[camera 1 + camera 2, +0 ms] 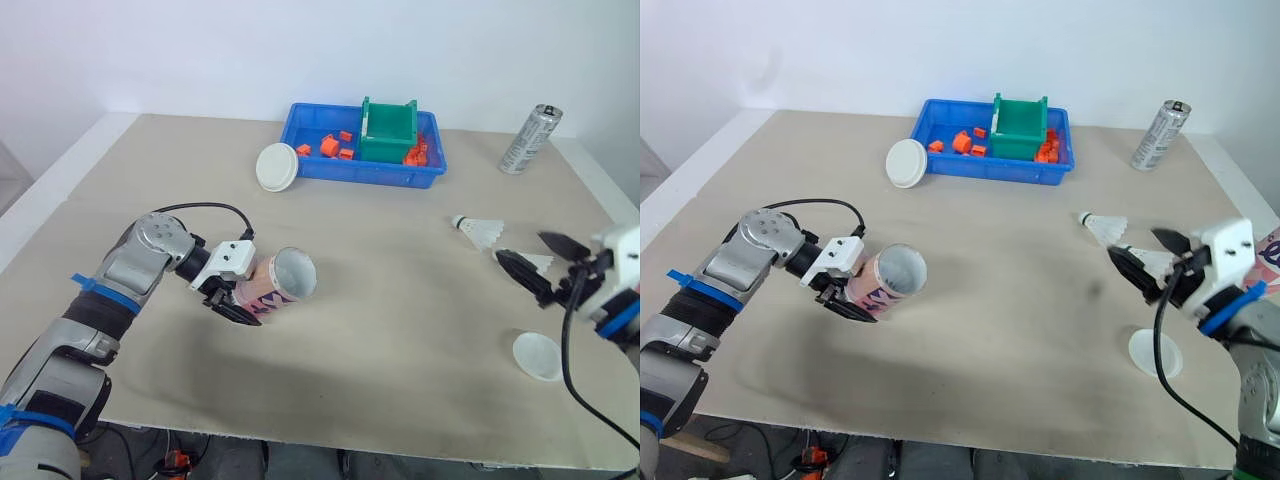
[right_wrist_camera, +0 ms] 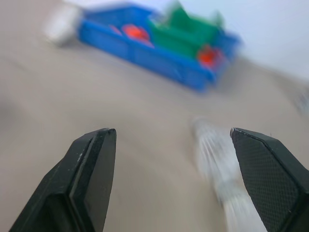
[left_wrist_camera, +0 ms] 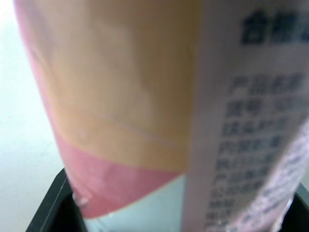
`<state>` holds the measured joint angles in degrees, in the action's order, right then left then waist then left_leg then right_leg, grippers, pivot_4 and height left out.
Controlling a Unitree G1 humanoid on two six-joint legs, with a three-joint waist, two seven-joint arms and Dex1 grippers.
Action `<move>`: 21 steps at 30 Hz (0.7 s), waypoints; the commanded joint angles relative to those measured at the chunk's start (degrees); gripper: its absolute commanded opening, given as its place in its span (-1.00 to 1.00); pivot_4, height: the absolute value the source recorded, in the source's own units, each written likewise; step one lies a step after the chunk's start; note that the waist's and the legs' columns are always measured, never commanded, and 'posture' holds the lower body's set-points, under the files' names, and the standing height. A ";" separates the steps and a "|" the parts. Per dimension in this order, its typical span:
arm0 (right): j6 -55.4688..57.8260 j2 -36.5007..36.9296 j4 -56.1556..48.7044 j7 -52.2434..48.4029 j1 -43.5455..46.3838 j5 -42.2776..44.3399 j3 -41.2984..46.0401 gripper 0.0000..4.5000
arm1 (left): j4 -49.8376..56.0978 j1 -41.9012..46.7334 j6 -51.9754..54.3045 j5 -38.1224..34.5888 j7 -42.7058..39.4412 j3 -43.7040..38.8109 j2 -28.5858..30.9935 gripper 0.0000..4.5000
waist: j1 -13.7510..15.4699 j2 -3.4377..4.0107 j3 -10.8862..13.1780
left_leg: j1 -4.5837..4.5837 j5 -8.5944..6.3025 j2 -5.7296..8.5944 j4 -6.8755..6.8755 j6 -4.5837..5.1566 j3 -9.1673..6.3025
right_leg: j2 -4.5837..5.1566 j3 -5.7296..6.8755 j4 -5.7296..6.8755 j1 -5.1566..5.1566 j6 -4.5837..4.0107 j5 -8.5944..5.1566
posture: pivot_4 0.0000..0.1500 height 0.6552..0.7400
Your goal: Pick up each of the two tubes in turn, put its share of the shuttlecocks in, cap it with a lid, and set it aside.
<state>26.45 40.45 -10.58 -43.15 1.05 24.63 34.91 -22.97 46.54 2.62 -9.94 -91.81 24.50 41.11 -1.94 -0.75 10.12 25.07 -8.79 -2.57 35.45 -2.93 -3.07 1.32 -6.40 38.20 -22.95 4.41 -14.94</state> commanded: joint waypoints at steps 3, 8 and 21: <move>-4.94 1.31 5.16 0.60 -2.94 -1.12 3.50 0.81 | -0.20 -1.13 0.23 1.85 -0.69 1.03 -1.51 0.36 | -0.19 0.18 -0.11 | -0.03 0.02 0.00 0.01 0.02 0.00 | 0.00 -0.01 0.00 0.02 -0.01 0.03 | 1.00 0.90; -6.85 1.39 9.36 0.79 -3.37 -0.97 2.44 0.81 | -0.06 -1.22 0.48 2.04 -0.69 1.03 -1.80 0.36 | -0.19 0.26 -0.16 | -0.01 0.03 0.04 0.02 0.03 0.02 | 0.02 -0.03 -0.02 0.06 0.00 0.02 | 1.00 0.90; -10.79 2.54 22.10 1.62 6.20 -5.71 -6.76 0.81 | 0.64 -0.76 1.26 2.05 -0.69 0.67 -1.93 0.36 | -0.22 0.35 -0.21 | -0.01 0.03 0.06 0.02 0.04 0.00 | 0.02 -0.05 -0.03 0.09 0.04 0.00 | 1.00 0.90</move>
<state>17.09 41.35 11.06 -41.83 6.01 19.32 28.46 -23.13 46.71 3.66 -8.13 -92.34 23.75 39.73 -2.17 -0.40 9.91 25.06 -8.76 -2.51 35.47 -2.89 -3.07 1.33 -6.45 38.17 -22.86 4.45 -14.93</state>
